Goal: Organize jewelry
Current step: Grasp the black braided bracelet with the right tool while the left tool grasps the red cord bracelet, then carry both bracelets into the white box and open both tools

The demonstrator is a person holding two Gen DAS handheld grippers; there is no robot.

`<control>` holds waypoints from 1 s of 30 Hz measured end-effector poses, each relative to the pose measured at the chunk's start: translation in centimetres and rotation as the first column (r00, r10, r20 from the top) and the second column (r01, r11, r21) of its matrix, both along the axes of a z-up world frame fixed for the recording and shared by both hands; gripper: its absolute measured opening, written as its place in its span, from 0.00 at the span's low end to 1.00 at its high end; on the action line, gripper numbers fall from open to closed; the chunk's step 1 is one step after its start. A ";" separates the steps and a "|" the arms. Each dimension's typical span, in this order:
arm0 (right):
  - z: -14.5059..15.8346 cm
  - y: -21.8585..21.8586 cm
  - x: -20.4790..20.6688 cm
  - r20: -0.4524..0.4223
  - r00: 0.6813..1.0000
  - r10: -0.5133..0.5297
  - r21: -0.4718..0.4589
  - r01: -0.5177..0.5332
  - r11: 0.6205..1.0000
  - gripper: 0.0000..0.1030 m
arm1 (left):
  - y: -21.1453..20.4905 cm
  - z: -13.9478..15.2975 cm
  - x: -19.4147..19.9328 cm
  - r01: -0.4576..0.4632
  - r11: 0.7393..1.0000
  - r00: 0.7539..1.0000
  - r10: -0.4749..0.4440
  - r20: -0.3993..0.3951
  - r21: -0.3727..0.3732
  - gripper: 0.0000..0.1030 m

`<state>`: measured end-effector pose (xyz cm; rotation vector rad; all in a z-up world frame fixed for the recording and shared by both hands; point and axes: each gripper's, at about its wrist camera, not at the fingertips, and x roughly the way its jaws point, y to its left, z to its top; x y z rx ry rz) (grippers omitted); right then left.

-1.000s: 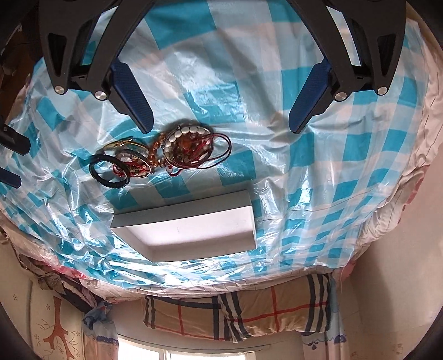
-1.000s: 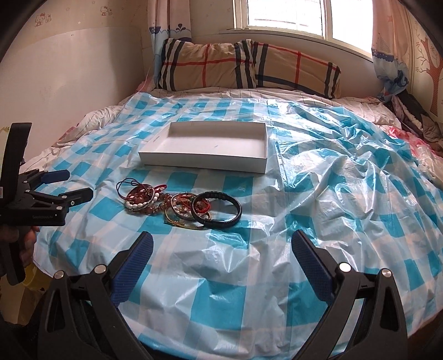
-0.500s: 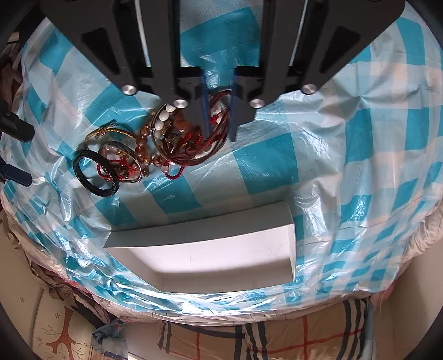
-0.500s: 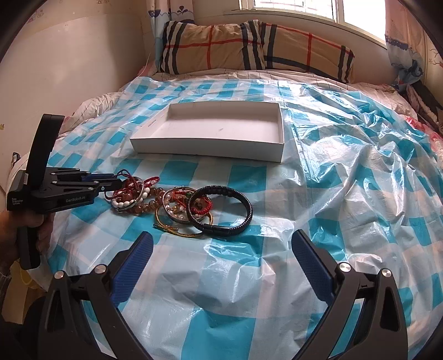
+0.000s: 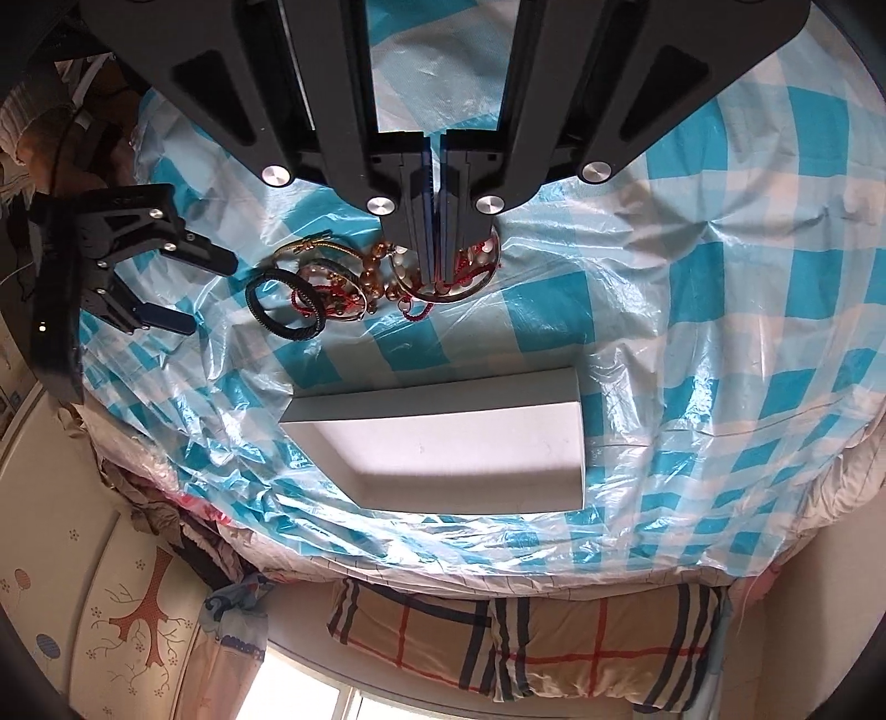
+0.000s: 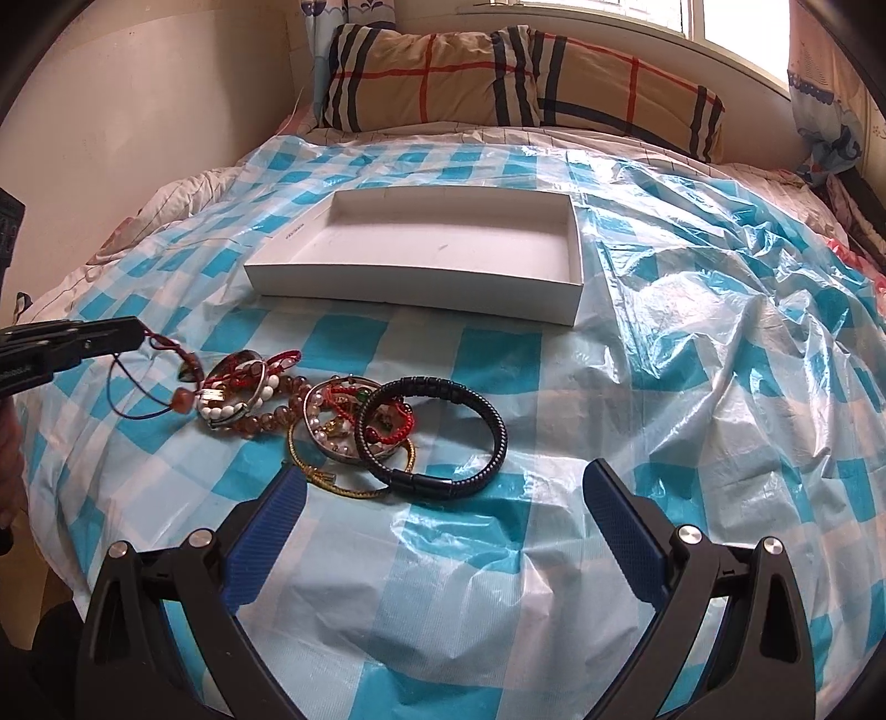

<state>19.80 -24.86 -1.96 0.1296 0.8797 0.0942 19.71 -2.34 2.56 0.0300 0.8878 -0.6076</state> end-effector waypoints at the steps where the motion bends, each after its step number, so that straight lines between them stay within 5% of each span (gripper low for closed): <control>1: -0.2 0.2 0.5 -0.005 1.000 0.010 -0.002 -0.010 1.000 0.93 | 0.1 0.1 -0.1 -0.001 1.000 1.000 0.001 -0.005 -0.003 0.02; 10: -2.9 0.7 4.4 -0.084 0.995 0.050 0.037 -0.047 0.998 0.93 | 0.3 -0.1 -0.5 -0.006 1.000 1.000 0.005 -0.013 -0.008 0.02; 13: -3.5 0.5 4.7 -0.095 0.993 0.065 0.086 -0.057 0.995 0.73 | 0.1 -0.3 -0.7 -0.006 1.000 1.000 0.006 -0.012 0.001 0.02; 30: 0.8 -0.6 2.7 0.058 0.998 0.038 0.080 -0.043 0.996 0.71 | -2.5 1.6 0.2 0.026 1.000 0.999 -0.026 0.031 -0.002 0.02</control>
